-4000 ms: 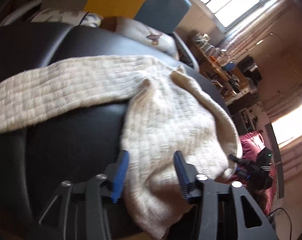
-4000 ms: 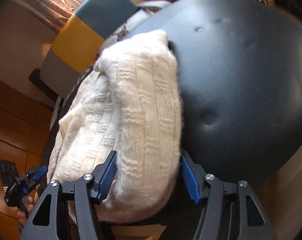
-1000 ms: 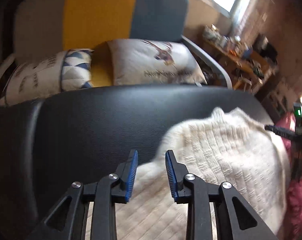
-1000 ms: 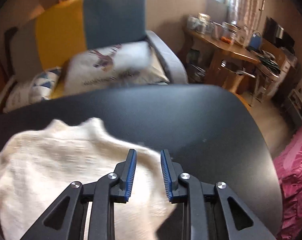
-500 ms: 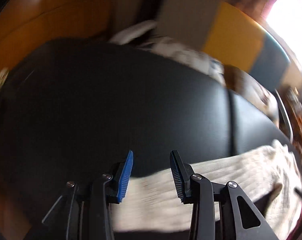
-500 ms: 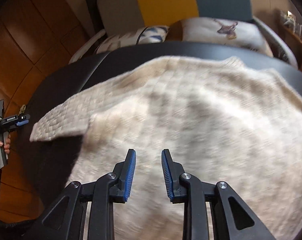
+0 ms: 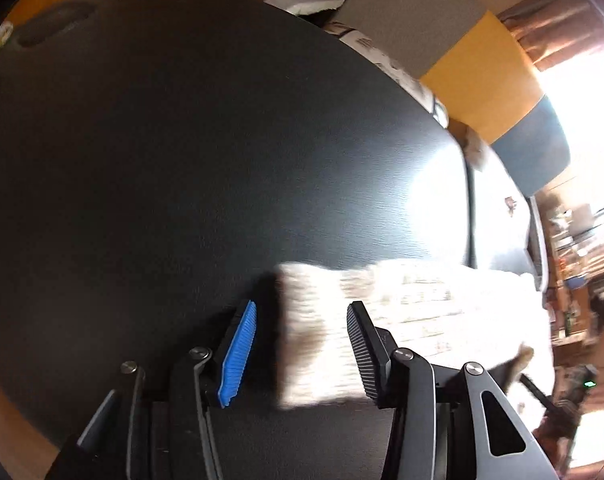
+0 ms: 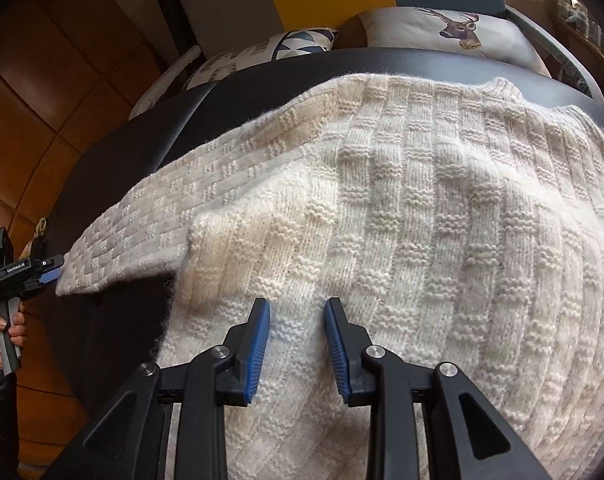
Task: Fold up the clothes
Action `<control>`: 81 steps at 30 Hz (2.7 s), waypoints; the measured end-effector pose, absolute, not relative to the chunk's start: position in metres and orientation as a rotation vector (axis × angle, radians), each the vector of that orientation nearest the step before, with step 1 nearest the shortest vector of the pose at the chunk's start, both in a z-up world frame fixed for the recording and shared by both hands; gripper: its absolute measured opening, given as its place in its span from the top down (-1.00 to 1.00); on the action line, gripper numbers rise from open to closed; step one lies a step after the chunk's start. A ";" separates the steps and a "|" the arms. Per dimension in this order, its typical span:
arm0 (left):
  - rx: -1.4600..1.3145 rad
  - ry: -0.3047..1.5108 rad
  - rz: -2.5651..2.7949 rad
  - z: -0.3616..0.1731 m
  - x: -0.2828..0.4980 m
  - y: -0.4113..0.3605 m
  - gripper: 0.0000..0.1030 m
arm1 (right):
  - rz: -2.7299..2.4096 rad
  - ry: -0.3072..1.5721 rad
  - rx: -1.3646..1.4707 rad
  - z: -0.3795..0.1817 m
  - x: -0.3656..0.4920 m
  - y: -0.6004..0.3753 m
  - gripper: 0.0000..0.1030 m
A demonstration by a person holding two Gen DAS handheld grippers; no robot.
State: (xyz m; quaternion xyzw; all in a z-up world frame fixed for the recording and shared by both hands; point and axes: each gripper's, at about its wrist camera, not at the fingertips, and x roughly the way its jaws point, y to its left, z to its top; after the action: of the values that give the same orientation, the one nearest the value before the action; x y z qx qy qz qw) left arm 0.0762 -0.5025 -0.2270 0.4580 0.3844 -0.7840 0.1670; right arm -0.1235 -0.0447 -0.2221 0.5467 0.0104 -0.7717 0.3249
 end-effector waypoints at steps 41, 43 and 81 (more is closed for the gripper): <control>1.051 0.641 -2.014 -0.188 0.018 -0.572 0.79 | -2.211 0.224 1.373 -0.217 -0.306 -0.172 0.40; 1.121 0.673 -1.973 -0.200 0.026 -0.579 0.68 | -2.157 0.149 1.380 -0.210 -0.304 -0.167 0.40; 1.884 -0.082 -2.864 -0.219 -0.279 -0.305 0.28 | -1.899 -0.030 1.291 -0.222 -0.262 -0.132 0.39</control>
State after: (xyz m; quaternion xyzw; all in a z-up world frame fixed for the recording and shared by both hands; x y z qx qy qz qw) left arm -0.2792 -0.3054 -0.2195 0.5438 -0.0237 -0.8265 -0.1432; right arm -0.2621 -0.1317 -0.2223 0.5126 -0.0119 -0.7543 0.4100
